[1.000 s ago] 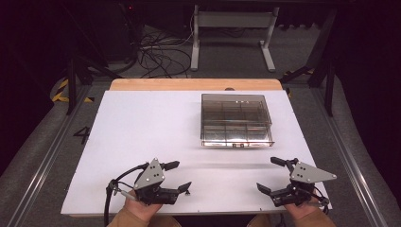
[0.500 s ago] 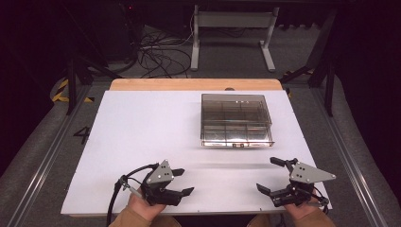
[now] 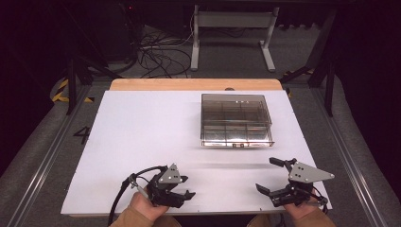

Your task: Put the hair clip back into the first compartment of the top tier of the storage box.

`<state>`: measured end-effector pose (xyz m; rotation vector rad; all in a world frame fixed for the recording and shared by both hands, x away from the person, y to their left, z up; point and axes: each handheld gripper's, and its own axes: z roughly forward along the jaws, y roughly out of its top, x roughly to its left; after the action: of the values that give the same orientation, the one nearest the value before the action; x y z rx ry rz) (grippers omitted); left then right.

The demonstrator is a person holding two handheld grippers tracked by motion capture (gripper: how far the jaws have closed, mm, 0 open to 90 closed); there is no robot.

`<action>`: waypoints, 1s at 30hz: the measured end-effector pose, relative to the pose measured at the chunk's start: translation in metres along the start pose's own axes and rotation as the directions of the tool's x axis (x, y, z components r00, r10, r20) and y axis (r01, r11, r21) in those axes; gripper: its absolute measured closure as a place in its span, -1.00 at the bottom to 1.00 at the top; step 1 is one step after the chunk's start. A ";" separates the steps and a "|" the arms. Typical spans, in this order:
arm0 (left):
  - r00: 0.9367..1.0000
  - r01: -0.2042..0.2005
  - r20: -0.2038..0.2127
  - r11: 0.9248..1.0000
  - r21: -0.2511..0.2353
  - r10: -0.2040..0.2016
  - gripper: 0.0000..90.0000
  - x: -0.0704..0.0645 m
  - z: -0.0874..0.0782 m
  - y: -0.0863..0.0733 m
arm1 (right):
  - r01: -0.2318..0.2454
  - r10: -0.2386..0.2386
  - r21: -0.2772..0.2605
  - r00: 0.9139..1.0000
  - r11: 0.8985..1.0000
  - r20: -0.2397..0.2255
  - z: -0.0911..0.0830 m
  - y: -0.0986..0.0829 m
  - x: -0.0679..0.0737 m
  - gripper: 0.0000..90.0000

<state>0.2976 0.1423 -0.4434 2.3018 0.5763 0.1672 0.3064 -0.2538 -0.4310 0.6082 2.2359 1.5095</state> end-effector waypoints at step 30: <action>0.994 -0.082 -0.056 0.982 0.169 0.093 0.74 -0.007 0.014 0.003 | 0.003 -0.003 0.016 1.000 1.000 -0.004 0.002 -0.001 0.000 -0.93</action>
<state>0.2962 0.1288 -0.4509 2.4936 0.5387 0.2433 0.3073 -0.2525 -0.4325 0.6068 2.2531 1.4941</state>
